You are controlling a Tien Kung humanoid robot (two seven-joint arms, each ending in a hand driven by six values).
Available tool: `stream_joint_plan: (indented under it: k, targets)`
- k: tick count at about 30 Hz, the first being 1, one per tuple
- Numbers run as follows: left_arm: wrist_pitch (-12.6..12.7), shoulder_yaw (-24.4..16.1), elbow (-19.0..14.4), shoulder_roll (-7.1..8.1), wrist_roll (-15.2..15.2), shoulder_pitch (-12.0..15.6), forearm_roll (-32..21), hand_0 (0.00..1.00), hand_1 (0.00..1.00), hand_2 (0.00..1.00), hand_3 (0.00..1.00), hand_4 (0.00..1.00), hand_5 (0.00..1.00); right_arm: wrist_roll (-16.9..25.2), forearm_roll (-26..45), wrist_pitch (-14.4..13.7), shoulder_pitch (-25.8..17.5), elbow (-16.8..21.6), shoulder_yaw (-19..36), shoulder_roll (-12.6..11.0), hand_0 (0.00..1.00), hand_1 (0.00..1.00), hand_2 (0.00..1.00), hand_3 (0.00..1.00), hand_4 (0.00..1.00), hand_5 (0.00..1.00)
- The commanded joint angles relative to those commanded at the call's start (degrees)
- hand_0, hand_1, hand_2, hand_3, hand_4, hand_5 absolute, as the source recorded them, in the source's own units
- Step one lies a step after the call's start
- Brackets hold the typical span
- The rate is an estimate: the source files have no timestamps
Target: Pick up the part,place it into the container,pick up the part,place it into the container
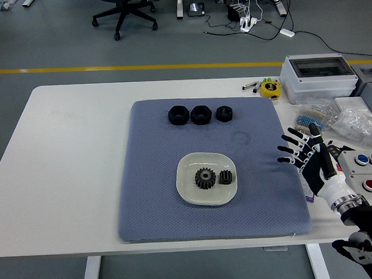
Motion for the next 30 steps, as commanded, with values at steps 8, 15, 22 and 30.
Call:
stream_joint_plan:
  k: [8, 15, 22, 30]
  targets:
    - [-0.04, -0.09, 0.01, 0.04, 0.03, -0.17, 0.14, 0.683, 0.657, 0.646, 0.553, 0.622, 0.577, 0.84, 0.77, -0.95, 0.07, -0.03, 0.12, 0.13, 0.840, 0.789, 0.840, 0.810, 0.998, 0.905]
    - [-0.11, -0.15, -0.01, 0.08, 0.10, -0.23, 0.45, 0.683, 0.656, 0.647, 0.553, 0.621, 0.576, 2.01, 0.59, -0.92, 0.09, -0.01, 0.29, 0.25, 0.944, 0.843, 0.874, 0.840, 0.998, 0.901]
    - [-0.09, -0.17, 0.00, 0.07, 0.06, -0.35, 0.50, 0.681, 0.656, 0.648, 0.553, 0.621, 0.576, 2.10, 0.81, -0.15, 0.03, -0.01, 0.09, 0.26, 0.969, 0.860, 0.880, 0.849, 0.998, 0.901]
    - [0.02, -0.46, 0.04, -0.02, 0.20, -0.12, 0.71, 0.682, 0.657, 0.646, 0.553, 0.620, 0.574, 1.80, -0.27, 2.78, 0.03, 0.20, -0.66, 0.25, 0.974, 0.862, 0.881, 0.855, 0.998, 0.895]
